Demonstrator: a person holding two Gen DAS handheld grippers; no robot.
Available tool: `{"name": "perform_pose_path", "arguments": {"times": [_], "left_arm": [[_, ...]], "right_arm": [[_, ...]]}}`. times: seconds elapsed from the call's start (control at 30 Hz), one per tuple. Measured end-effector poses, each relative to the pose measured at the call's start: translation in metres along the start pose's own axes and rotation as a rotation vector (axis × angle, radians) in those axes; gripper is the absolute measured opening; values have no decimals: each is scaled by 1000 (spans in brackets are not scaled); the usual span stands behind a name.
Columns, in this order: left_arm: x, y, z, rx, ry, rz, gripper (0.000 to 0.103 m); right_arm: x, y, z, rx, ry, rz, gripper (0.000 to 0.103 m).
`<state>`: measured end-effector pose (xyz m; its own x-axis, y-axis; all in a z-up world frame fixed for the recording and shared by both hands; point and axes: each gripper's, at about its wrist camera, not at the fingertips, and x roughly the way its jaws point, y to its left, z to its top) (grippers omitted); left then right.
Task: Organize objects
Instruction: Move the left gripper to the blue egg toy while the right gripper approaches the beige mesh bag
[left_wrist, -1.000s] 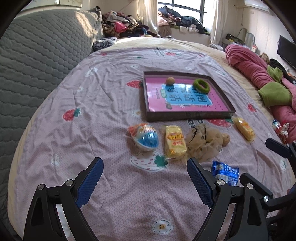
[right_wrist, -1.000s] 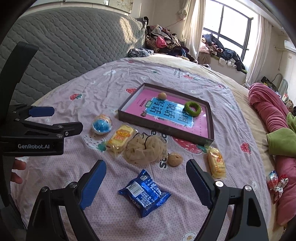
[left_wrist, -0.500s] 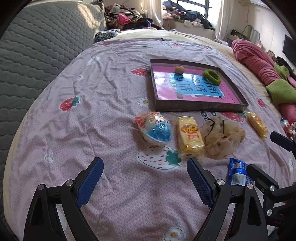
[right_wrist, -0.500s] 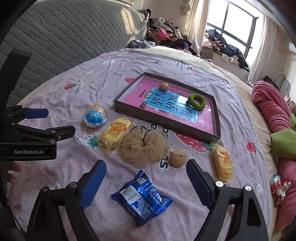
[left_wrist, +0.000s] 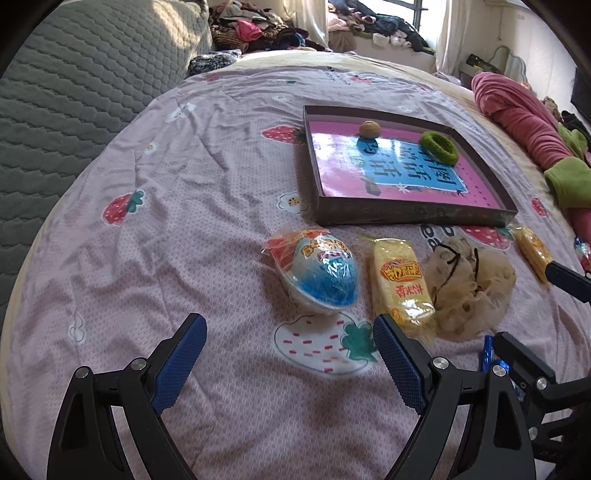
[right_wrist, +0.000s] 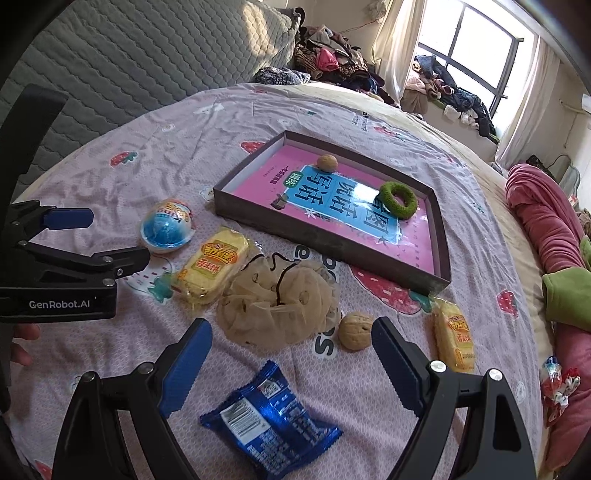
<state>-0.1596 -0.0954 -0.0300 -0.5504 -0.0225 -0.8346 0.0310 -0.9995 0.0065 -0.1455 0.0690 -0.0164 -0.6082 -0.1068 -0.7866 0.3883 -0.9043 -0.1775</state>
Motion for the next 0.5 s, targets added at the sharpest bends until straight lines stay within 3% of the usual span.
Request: {"name": "perform_pose_path", "arguments": {"times": [0.5], "left_arm": [[29,-2,18,-14,14,11,92]], "right_arm": [[45,15,13,-117,76,-37,88]]}}
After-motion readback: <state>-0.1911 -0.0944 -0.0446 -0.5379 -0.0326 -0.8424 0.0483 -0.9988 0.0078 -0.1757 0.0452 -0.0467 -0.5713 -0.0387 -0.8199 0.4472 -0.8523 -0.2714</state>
